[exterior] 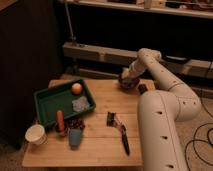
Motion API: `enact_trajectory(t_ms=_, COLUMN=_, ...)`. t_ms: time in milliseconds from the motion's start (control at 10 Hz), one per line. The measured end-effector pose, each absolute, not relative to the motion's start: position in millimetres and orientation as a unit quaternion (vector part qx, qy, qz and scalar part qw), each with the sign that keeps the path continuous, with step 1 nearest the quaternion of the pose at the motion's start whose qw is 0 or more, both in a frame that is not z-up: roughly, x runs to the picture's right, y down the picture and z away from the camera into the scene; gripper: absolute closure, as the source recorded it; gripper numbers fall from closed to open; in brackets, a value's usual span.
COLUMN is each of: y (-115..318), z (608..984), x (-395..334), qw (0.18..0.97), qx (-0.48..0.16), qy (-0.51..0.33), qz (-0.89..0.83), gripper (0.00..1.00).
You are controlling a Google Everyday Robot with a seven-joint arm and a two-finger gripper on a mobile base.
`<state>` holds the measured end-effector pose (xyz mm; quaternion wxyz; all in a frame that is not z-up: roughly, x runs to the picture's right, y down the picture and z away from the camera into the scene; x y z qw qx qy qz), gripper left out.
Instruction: Wipe purple bowl with sponge
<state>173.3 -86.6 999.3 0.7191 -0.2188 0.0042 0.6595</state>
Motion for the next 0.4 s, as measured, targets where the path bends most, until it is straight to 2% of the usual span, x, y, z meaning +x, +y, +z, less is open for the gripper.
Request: enact_trajectory(t_ms=400, y=-71, z=986, x=175, qw=0.724, qx=-0.228, qy=0.006, qz=0.652, gripper=1.00)
